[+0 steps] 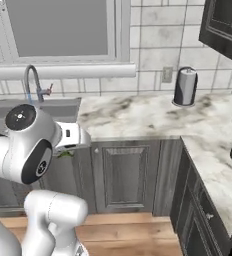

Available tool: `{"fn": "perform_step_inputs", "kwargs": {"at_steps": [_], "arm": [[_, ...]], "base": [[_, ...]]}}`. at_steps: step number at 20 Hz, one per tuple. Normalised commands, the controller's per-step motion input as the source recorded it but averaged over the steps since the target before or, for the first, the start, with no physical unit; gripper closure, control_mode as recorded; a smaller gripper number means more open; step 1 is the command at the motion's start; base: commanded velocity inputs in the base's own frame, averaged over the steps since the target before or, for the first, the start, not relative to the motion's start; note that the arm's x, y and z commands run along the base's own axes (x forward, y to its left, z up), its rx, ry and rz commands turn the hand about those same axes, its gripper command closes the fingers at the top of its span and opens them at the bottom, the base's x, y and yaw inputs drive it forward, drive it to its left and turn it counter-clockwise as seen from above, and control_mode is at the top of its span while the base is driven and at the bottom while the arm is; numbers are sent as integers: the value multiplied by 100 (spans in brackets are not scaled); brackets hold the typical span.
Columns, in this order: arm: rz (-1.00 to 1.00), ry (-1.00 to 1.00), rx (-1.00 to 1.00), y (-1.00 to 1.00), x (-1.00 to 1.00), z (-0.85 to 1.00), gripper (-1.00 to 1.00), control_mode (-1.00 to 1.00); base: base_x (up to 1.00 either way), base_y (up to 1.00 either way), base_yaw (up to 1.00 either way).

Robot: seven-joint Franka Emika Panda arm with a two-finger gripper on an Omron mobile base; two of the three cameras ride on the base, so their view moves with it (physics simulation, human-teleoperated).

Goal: Take the fish out of the fridge, briefly rinse it in the sink, and place it on the tray next to the sink.

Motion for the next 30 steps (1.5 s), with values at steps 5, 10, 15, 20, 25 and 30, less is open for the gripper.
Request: {"fn": "perform_step_inputs", "kwargs": {"at_steps": [5,10,15,20,25,30], "arm": [[0,0,0,0,0,0,100,100],[0,0,0,0,0,0,100,100],[9,3,0,1,0,-2,100,-100],[60,8,0,15,8,-7,100,-100],[51,26,3,40,70,-4,100,-100],[47,29,4,42,68,-14,100,-100]], "base": [[100,47,8],[88,2,16],[17,8,20],[0,0,0],[0,0,0],[0,0,0]]}}
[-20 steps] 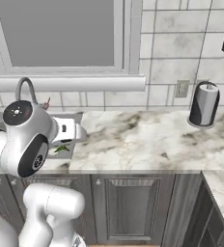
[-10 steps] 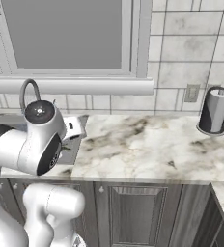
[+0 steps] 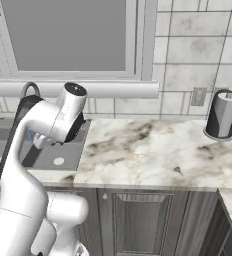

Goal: Take the fish out of the fridge, briefly rinse it in the sink, and place it on the tray next to the sink.

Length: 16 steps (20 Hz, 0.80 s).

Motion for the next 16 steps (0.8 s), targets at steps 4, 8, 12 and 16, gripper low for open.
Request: {"fn": "perform_step_inputs", "kwargs": {"at_steps": [4,8,12,16], "arm": [[19,24,10,27,30,-25,100,-100],[14,0,5,0,31,-33,100,-100],[16,0,15,6,23,-55,100,-100],[8,0,27,12,21,-53,100,-100]], "base": [[0,0,0],[0,0,0],[0,0,0],[0,0,0]]}}
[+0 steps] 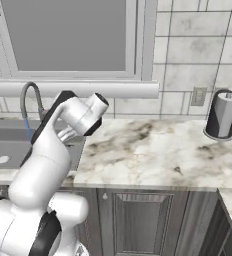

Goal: Take the fish out of the fridge, briefly rinse it in the sink, and place it on the tray next to the sink.

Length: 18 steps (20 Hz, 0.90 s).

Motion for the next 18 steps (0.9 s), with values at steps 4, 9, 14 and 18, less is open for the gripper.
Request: {"fn": "perform_step_inputs", "kwargs": {"at_steps": [4,9,14,18], "arm": [[1,0,34,0,0,-20,100,-100],[0,-5,19,26,20,-18,100,-100],[0,-2,2,77,38,-1,100,-100],[0,0,0,79,56,-3,100,-100]], "base": [[0,0,0],[0,0,0],[0,0,0],[0,0,0]]}}
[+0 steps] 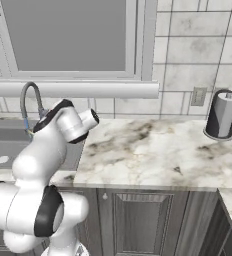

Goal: Take the fish out of the fridge, briefly rinse it in the sink, and place it on the tray next to the sink.

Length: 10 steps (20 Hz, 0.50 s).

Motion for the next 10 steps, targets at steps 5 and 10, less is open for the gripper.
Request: {"fn": "perform_step_inputs", "kwargs": {"at_steps": [5,10], "arm": [[0,3,0,46,51,-13,100,-100],[0,4,0,26,31,-6,100,-100]], "base": [[0,0,0],[0,0,0]]}}
